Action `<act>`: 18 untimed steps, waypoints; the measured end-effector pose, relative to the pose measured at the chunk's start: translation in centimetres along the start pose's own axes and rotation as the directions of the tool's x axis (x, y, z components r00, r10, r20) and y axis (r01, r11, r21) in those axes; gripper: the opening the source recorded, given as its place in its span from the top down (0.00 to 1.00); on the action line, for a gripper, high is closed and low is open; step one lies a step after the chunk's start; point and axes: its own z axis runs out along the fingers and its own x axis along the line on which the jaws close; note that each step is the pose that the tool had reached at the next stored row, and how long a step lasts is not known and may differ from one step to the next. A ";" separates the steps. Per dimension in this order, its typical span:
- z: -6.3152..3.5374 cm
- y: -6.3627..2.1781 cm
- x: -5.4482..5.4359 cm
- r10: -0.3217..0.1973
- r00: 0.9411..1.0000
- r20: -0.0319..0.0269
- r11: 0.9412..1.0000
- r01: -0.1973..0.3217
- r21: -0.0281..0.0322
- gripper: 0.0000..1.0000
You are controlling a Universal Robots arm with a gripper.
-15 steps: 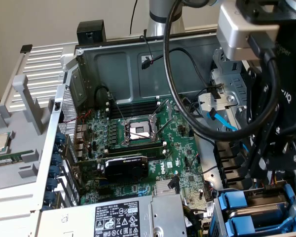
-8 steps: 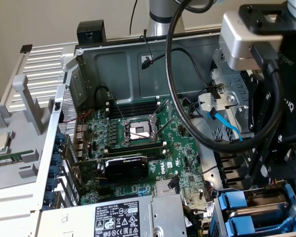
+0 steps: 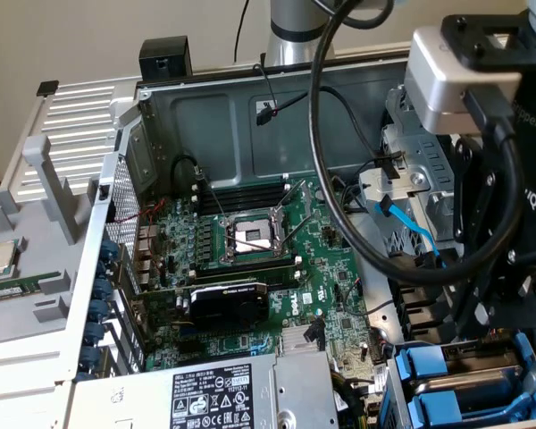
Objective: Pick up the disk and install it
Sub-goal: 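Insert the second disk wire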
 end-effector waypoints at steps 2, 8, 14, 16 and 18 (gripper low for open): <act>0.06 -0.04 0.1 0.001 1.000 0.003 1.000 -0.001 -0.001 0.83; 0.33 -0.14 0.3 0.000 1.000 0.023 1.000 0.000 -0.004 0.83; 0.41 -0.16 0.6 0.000 0.999 0.034 1.000 0.000 -0.005 0.83; 0.43 -0.16 0.6 0.000 0.999 0.035 1.000 0.000 -0.005 0.83; 0.48 -0.16 0.6 0.001 0.999 0.035 1.000 0.000 -0.005 0.83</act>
